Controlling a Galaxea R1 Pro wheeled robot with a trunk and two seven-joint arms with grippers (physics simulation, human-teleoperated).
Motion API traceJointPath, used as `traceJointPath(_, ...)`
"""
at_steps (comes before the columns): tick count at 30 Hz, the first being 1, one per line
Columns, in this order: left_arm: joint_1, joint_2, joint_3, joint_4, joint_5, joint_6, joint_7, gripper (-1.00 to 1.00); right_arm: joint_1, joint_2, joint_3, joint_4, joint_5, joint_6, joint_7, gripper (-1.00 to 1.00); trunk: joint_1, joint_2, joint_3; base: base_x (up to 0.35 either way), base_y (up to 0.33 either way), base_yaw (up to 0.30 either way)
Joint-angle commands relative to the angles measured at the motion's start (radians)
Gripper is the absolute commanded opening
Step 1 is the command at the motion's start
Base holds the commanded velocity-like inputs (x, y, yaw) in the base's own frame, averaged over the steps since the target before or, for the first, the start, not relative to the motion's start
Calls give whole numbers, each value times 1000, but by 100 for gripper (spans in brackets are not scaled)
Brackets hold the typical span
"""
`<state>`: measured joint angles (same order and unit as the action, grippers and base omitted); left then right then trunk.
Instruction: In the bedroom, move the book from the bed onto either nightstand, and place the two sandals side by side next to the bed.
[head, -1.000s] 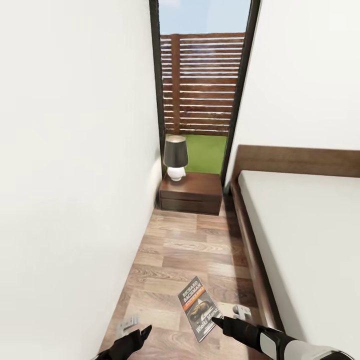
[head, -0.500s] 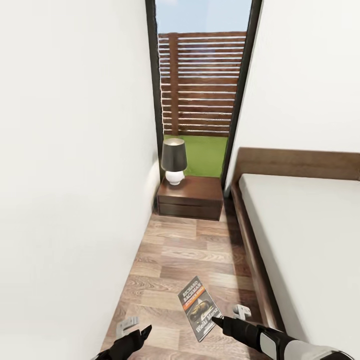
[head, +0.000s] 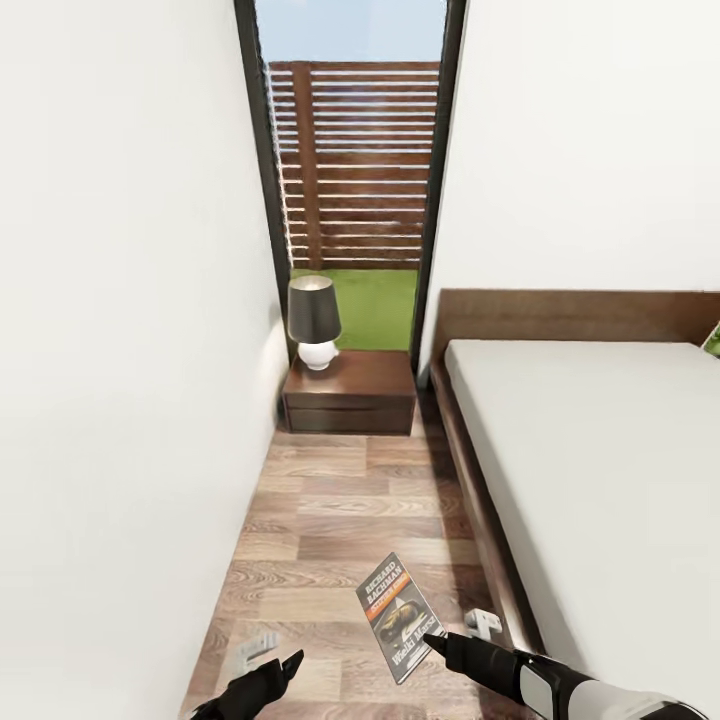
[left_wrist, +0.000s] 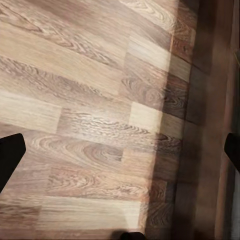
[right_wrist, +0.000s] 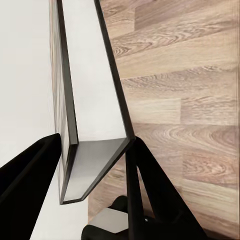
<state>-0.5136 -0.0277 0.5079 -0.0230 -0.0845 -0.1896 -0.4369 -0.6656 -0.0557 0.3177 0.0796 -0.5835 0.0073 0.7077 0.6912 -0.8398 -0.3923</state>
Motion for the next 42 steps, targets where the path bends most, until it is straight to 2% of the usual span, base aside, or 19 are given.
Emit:
traceJointPath(1,0,0,8,0,-9,-4,-2,100,-2,0,6,3,-11,1,6,-100,0,-1,-2,0,0,-249)
traceJointPath(10,0,0,8,0,-9,-4,-2,100,-2,0,7,3,-11,1,6,-100,0,-1,-5,32,0,-196)
traceJointPath(22,0,0,8,0,-9,-4,-2,100,-2,0,7,3,-11,1,6,-100,0,-1,-6,271,0,-9)
traceJointPath(42,0,0,8,0,-9,-4,-2,100,-2,0,6,3,-11,1,6,-100,0,-1,-6,163,0,0)
